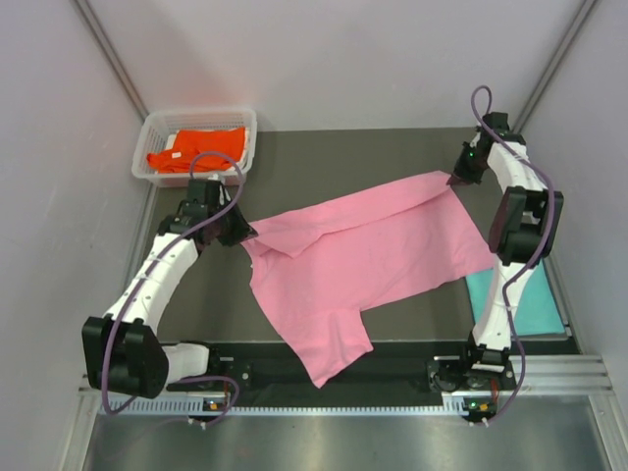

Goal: Fold and stack the t-shirts
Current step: Fold the tshirt

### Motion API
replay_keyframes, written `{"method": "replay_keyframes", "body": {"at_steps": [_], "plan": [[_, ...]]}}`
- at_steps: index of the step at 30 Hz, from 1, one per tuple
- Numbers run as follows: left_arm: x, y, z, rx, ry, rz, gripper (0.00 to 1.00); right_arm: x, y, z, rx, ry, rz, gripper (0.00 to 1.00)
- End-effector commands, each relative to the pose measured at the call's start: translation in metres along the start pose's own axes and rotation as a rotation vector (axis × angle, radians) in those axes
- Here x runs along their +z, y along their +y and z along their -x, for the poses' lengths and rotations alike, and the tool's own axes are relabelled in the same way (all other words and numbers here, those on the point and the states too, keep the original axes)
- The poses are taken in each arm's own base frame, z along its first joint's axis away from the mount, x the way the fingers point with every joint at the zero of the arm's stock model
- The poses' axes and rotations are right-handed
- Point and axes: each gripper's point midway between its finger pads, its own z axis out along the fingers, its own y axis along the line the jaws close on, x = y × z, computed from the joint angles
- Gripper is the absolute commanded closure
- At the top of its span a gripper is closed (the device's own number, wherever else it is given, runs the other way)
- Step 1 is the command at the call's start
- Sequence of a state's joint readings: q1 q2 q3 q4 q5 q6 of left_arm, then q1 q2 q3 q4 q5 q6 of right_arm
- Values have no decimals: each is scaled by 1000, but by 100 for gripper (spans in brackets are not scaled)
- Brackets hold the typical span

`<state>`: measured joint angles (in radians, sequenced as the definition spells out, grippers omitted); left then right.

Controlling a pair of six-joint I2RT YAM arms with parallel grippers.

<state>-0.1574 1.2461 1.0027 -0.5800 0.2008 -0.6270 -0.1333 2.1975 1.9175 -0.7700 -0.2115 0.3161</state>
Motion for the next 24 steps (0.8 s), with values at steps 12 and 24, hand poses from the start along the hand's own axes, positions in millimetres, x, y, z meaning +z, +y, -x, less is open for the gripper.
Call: {"method": "replay_keyframes", "body": {"at_steps": [12, 24], "plan": [[4, 4, -5, 0, 29, 19, 100, 12, -10, -1, -1, 5, -9, 99], [4, 5, -14, -9, 57, 11, 100, 20, -15, -9, 37, 33, -35, 99]]}}
